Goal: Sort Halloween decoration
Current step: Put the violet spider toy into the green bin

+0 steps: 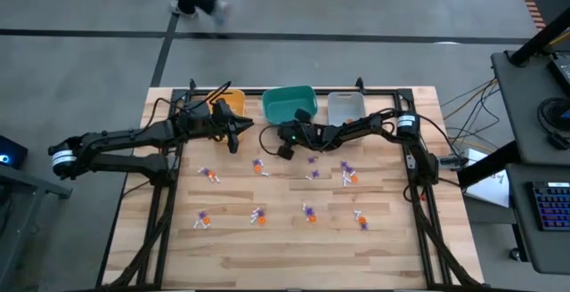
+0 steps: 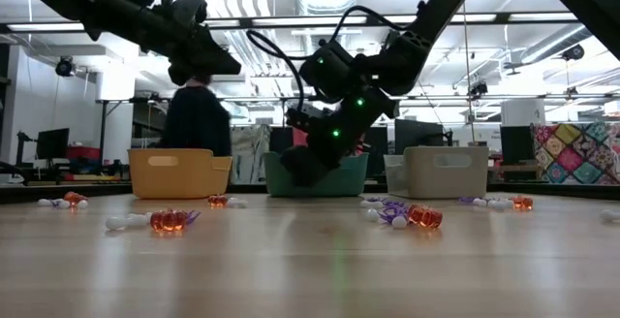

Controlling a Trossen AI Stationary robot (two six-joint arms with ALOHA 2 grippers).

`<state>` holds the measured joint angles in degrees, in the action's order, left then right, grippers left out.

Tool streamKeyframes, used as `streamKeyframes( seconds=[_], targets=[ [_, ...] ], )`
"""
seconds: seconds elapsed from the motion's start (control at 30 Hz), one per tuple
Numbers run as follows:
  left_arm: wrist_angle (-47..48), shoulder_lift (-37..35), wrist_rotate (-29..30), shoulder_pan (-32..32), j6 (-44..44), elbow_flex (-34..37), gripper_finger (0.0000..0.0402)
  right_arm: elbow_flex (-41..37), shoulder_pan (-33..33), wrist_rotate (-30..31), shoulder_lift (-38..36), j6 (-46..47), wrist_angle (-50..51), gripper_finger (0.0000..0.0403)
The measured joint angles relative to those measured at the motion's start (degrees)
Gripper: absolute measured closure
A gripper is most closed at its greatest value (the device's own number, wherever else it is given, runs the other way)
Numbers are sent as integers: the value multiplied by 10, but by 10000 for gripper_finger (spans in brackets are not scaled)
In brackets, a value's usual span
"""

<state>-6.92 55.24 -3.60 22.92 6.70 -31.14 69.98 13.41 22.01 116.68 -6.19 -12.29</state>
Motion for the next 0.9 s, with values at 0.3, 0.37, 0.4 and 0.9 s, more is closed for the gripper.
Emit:
streamKeyframes(
  seconds=[0.3,0.37,0.4,0.9],
  targets=[
    [0,0,0,0,0,0,365,16,-7,1,-14,-6,84,377],
    [0,0,0,0,0,0,365,16,-13,1,-17,9,113,377],
    [0,0,0,0,0,0,365,15,-16,0,-17,16,122,377],
    [-2,0,0,0,-2,0,365,10,-14,22,17,48,26,377]
  ],
)
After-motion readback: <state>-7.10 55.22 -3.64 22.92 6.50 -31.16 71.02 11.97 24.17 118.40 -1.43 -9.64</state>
